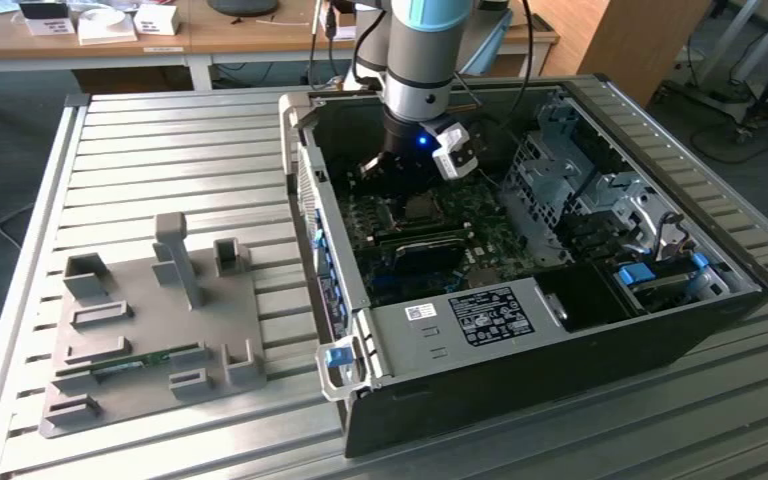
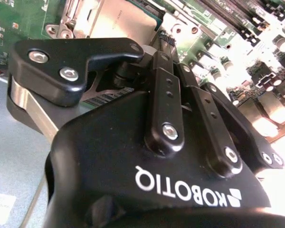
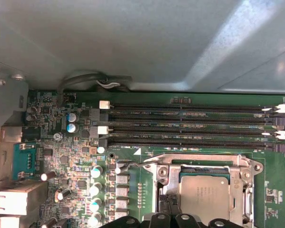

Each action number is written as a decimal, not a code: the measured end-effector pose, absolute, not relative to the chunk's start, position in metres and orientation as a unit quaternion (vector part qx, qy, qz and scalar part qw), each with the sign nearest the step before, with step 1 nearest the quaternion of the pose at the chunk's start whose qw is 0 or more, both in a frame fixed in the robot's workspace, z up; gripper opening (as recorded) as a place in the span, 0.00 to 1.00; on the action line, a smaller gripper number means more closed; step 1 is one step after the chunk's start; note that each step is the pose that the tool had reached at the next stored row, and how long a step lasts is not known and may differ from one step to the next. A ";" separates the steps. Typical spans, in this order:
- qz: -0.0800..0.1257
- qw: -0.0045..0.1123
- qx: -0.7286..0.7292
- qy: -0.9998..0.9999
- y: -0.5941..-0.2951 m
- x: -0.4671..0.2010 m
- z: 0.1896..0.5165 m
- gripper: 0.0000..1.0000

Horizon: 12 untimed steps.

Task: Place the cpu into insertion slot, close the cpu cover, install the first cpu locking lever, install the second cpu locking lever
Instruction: 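Close the cpu cover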

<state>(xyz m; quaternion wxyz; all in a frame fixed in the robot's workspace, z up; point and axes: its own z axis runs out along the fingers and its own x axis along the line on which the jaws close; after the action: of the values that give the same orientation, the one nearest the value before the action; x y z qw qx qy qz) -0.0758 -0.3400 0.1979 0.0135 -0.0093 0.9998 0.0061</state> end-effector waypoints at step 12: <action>0.006 0.013 -0.009 1.000 -0.340 -0.076 0.197 0.11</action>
<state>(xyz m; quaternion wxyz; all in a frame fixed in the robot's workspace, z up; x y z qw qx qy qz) -0.0760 -0.3404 0.1965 0.0132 -0.0093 0.9999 0.0057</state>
